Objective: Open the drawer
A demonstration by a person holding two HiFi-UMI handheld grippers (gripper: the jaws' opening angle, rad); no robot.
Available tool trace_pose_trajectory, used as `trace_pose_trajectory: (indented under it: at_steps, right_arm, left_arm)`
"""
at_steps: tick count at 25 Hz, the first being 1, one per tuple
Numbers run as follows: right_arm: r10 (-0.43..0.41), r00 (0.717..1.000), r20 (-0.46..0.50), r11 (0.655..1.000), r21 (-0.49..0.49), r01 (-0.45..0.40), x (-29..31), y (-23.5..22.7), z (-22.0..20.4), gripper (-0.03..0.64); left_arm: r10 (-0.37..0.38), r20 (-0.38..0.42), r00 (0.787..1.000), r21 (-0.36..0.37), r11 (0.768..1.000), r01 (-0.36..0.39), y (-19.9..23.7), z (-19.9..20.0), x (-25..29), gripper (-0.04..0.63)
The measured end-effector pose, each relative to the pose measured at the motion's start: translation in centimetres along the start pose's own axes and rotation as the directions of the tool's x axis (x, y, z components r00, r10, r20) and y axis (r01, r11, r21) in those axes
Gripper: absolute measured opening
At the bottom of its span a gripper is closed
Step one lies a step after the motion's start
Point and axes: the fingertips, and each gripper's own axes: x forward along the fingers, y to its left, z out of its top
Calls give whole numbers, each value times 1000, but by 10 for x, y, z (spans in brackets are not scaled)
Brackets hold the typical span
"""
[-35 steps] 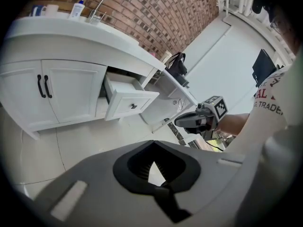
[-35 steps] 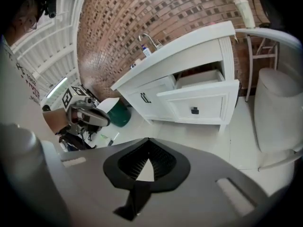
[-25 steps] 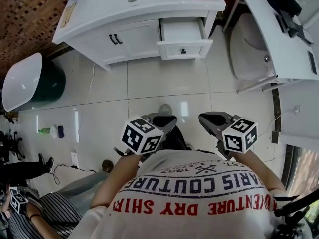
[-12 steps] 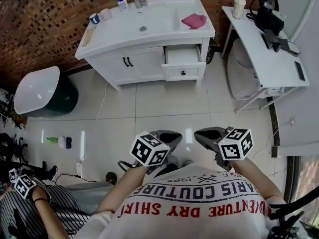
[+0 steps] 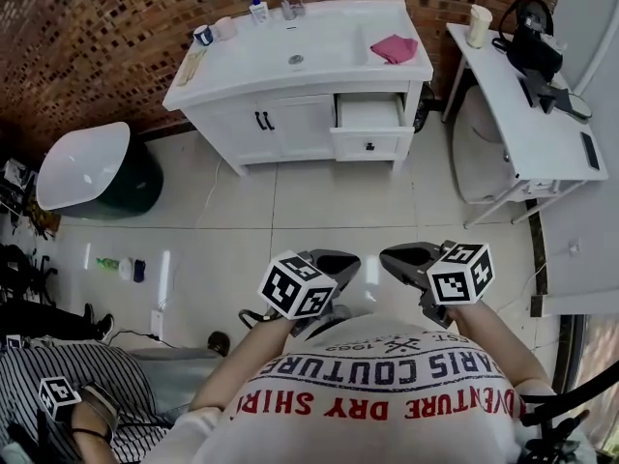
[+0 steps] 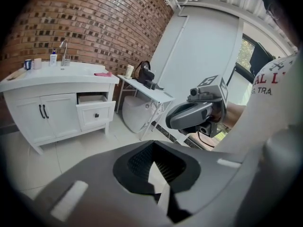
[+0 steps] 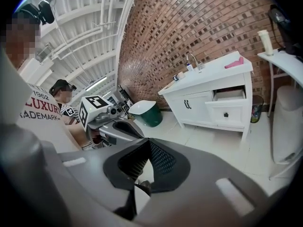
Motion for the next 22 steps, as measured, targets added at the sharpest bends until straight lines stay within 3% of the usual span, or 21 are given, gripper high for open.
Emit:
trace_pose_trajectory:
  at_steps: [22]
  right_arm:
    - [-1,1000,-18,1000,-28,0,-5,-4,-15,7]
  left_arm:
    - [-15,-16,1000,26,1000,16,-11,0,17,-12]
